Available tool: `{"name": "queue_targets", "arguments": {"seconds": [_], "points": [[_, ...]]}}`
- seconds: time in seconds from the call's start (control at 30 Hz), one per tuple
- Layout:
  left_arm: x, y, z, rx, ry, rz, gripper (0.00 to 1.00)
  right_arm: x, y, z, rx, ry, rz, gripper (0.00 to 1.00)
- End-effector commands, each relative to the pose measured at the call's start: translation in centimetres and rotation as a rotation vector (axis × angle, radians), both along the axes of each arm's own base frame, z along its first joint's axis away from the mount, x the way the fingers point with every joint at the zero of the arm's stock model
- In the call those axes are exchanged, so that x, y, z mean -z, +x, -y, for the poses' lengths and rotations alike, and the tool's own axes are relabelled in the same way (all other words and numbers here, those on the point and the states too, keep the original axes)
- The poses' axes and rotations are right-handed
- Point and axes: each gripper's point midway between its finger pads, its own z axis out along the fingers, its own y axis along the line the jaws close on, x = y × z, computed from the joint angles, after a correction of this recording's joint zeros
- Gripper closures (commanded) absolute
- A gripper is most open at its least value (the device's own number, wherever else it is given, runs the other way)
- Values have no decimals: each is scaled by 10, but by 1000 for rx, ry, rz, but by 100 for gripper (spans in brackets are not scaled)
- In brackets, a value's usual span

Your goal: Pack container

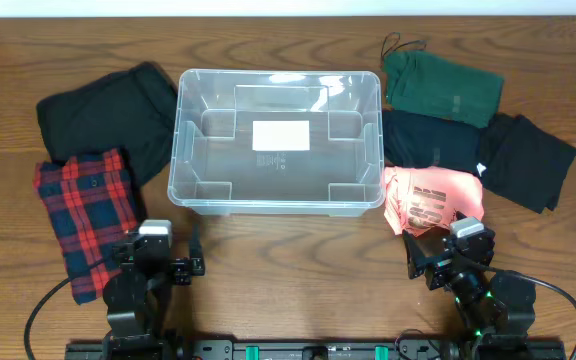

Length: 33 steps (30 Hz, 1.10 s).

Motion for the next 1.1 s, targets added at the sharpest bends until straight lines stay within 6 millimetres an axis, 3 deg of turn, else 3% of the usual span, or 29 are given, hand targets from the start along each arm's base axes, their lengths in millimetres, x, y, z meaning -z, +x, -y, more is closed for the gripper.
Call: {"name": "queue_targets", "arguments": {"seconds": [0.0, 0.07, 0.2, 0.3, 0.5, 0.57, 0.7, 0.8, 0.9, 1.07], "points": [[9, -3, 19, 77, -104, -30, 2, 0, 0, 0, -5, -6, 6, 1], [8, -5, 32, 108, -225, -46, 2, 1, 0, 0, -5, -6, 6, 1], [8, -5, 33, 87, -285, -63, 2, 0, 0, 0, -5, -7, 6, 1], [-13, -3, 29, 38, -342, -37, 2, 1, 0, 0, -5, -7, 6, 1], [-90, -7, -7, -206, -351, -56, 2, 1, 0, 0, -5, -6, 6, 1], [-120, -7, -17, -259, -304, -109, 2, 0, 0, 0, -5, -7, 6, 1], [-177, 1, -20, -196, -125, -183, 2, 1, 0, 0, -5, -7, 6, 1], [-208, 5, -42, -294, -40, -197, 2, 0, 0, 0, -5, -6, 6, 1], [-218, 6, -63, -397, 12, -237, 2, 1, 0, 0, -5, -7, 6, 1], [-201, 7, -93, -553, -35, -345, 2, 0, 0, 0, -5, -7, 6, 1]]}}
